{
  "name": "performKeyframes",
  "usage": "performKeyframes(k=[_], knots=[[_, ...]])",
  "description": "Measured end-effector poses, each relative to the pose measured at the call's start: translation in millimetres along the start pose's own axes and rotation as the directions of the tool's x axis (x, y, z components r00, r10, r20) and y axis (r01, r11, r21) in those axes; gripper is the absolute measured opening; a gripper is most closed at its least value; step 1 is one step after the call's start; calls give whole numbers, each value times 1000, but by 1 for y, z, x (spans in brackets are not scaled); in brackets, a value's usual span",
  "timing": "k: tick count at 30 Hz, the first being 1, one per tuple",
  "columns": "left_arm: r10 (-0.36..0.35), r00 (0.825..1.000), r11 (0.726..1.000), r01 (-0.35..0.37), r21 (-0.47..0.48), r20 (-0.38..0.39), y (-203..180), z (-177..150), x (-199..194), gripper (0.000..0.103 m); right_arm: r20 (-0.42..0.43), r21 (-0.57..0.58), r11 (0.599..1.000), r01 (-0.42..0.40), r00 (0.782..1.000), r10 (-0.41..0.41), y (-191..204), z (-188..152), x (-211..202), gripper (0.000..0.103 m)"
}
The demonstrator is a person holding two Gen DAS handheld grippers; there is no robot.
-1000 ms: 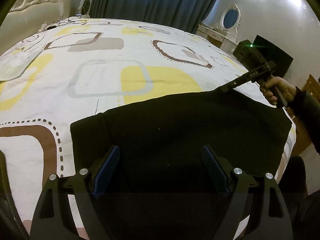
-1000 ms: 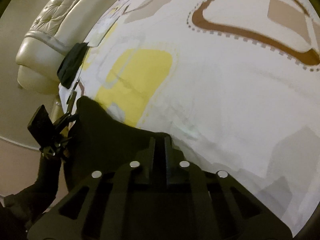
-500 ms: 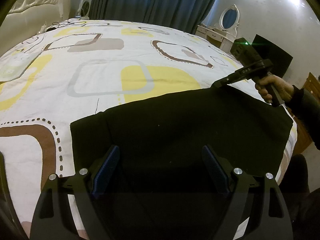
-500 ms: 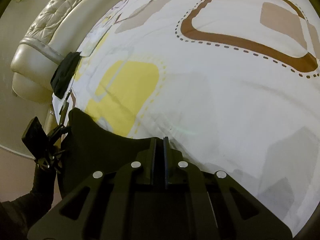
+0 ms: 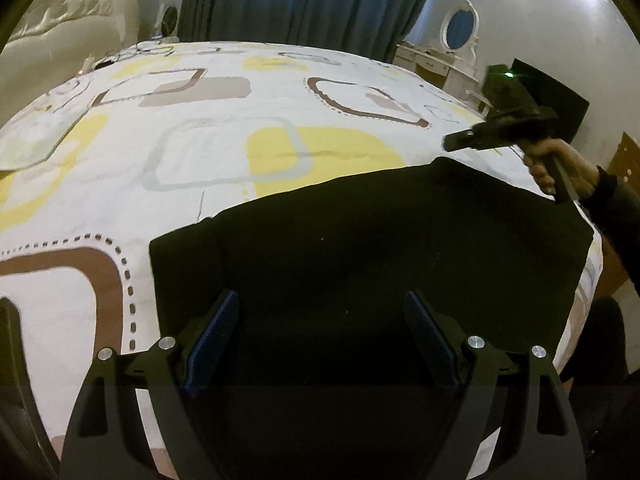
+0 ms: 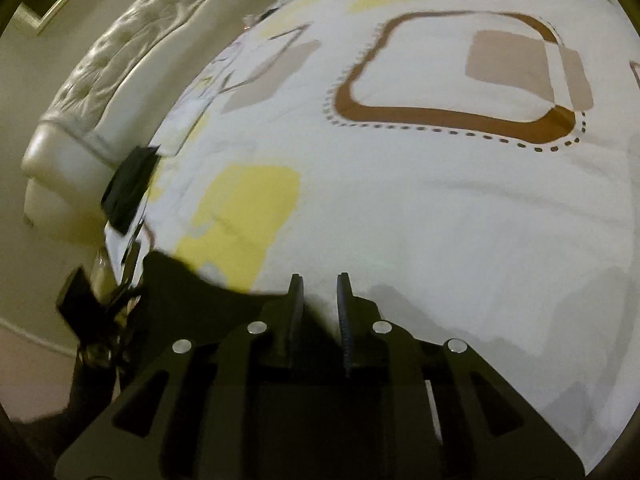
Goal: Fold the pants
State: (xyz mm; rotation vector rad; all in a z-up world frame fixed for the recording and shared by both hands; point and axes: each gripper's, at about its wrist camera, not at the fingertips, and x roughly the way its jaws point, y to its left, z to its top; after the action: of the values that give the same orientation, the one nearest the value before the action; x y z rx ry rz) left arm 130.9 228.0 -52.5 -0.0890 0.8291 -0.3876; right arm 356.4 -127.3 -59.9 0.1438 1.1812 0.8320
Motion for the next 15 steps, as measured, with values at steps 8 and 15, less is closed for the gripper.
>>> performKeyframes(k=[8,15], knots=[[-4,1000,1000,4,-30,2,4,-1,-2,83,-70,108,979,-172,981,180,-27,-5,3,40],[-11,1000,999,11,-35,0,6,0,-2,83,-198,164,938,-304,922,333,-47,-6,5,50]])
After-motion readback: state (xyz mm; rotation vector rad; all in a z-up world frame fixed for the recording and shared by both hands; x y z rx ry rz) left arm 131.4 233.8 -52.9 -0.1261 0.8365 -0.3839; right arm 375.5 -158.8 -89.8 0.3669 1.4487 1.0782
